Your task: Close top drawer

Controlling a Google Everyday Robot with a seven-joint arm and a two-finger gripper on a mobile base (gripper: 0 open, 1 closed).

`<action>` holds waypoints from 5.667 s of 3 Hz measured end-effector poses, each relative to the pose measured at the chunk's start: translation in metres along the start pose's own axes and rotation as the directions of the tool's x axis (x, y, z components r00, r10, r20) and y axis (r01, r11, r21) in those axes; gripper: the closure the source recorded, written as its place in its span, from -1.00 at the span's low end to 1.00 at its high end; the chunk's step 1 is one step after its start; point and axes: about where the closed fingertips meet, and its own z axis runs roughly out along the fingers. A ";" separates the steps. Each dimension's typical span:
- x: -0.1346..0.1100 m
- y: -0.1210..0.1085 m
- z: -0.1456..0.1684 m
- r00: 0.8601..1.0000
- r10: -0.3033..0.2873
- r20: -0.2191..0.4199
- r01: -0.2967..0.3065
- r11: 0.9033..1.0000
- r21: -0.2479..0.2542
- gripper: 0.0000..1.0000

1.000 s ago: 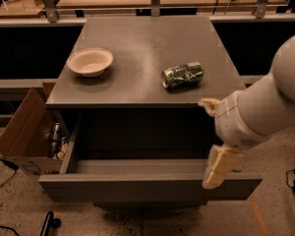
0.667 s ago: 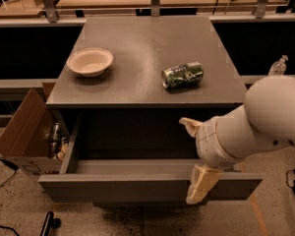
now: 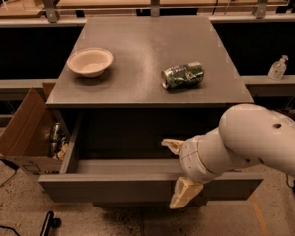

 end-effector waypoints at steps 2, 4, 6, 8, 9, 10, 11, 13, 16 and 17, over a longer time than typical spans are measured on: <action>0.020 -0.003 0.037 0.999 -0.005 -0.046 0.005 1.000 -0.014 -0.48; 0.042 -0.032 -0.001 0.998 0.063 0.018 -0.064 0.996 0.060 -0.94; 0.009 0.008 -0.057 0.961 0.154 0.228 -0.153 0.988 -0.023 1.00; -0.009 0.033 -0.054 0.933 0.225 0.282 -0.210 0.974 -0.081 1.00; -0.011 0.033 -0.049 0.925 0.233 0.300 -0.214 0.972 -0.096 1.00; -0.008 0.045 -0.013 0.915 0.241 0.324 -0.211 0.969 -0.125 1.00; 0.004 0.062 0.037 0.907 0.254 0.336 -0.224 0.966 -0.127 1.00; 0.017 0.073 0.078 0.864 0.295 0.407 -0.257 0.955 -0.146 1.00; 0.031 -0.005 0.093 0.926 0.170 0.338 -0.174 0.985 -0.017 1.00; 0.040 -0.036 0.097 0.929 0.142 0.341 -0.151 0.988 0.002 1.00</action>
Offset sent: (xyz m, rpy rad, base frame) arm 0.0293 -0.0056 -0.0677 -0.0863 0.0179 -0.0162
